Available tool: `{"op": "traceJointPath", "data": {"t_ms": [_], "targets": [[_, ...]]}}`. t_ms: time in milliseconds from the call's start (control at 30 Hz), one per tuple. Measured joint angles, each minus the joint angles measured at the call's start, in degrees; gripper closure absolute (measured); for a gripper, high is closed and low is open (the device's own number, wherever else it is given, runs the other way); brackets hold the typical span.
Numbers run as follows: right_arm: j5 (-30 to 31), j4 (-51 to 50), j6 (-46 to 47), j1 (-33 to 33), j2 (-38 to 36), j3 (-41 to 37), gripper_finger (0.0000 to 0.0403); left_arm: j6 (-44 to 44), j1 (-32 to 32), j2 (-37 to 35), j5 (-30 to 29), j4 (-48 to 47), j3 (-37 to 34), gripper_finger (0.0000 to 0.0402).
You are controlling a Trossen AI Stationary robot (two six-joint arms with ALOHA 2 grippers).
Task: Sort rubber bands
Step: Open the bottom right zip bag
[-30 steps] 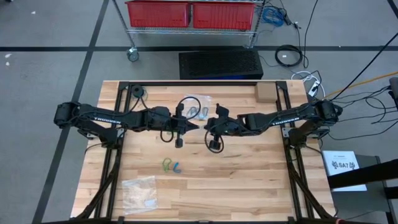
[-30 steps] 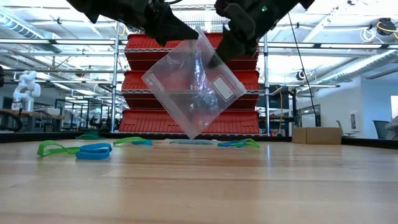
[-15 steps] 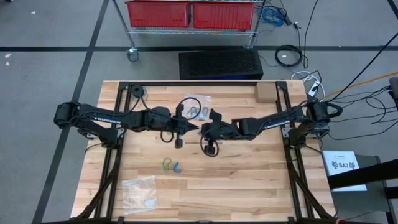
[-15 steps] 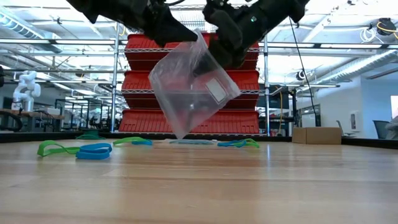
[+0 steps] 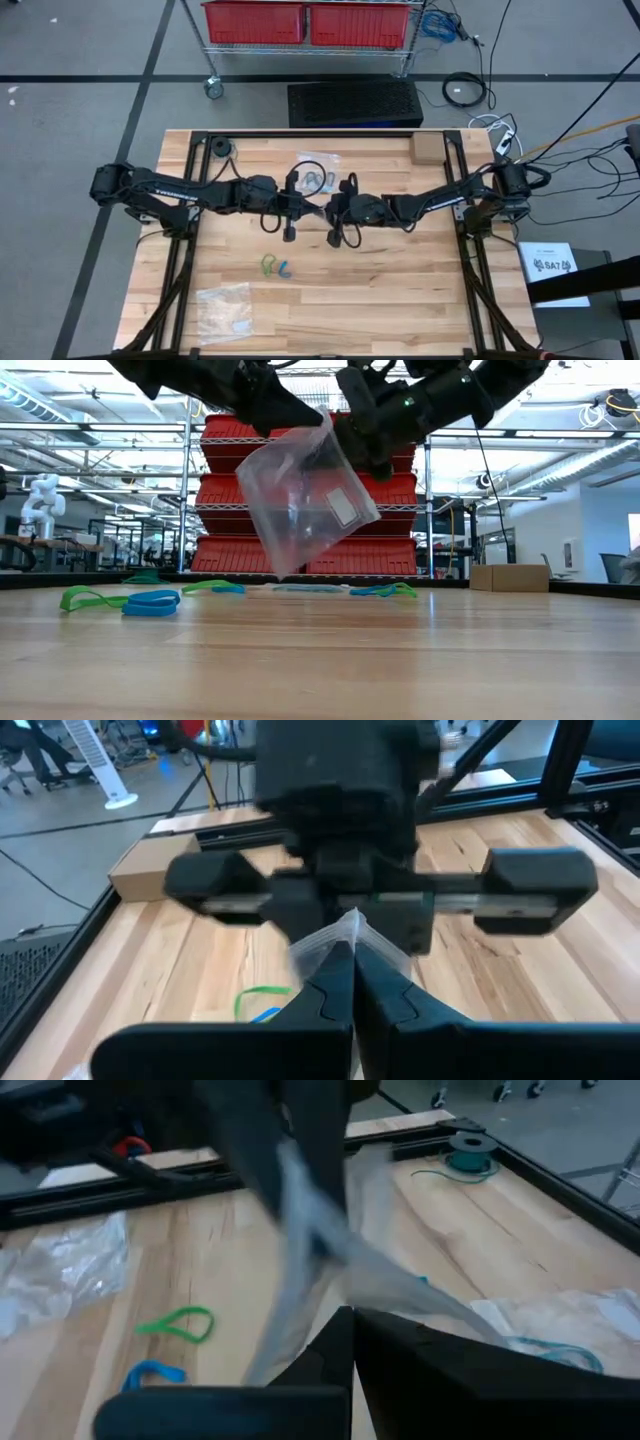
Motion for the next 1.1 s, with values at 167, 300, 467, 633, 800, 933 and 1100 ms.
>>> {"op": "traceJointPath", "data": {"t_ms": [167, 300, 467, 633, 800, 933, 1100], "targets": [[0.02, 1.31, 2.22, -0.66, 0.59, 0.00, 0.0379, 0.00, 0.01, 1.27, 0.00, 1.36, 0.00, 0.0402], [0.05, 2.03, 3.06, -0.66, 0.61, -0.02, 0.0321, 0.00, 0.01, 1.29, -0.21, 1.97, 0.00, 0.0402], [-3.71, 0.35, 4.79, -0.29, 0.61, 0.00, 0.0236, 0.00, 0.01, 1.29, -1.73, 1.66, 0.00, 0.0402], [-9.69, -4.91, 8.68, 0.12, -0.73, 0.00, 0.0198, -0.26, -0.07, 1.29, -1.84, 1.35, 0.00, 0.0402], [-6.49, -8.22, 5.75, 1.41, -4.56, 0.00, 0.0219, -1.80, -1.19, 1.29, -2.18, 2.04, 0.00, 0.0402], [-2.75, -8.87, 3.49, 1.68, -6.15, 0.02, 0.0271, -2.11, -2.75, 1.57, -2.25, 5.36, 0.00, 0.0402], [-1.48, -8.19, 1.27, 1.64, -5.81, 0.00, 0.0378, -1.95, -4.06, 1.60, -5.21, 8.64, 0.00, 0.0402]]}}
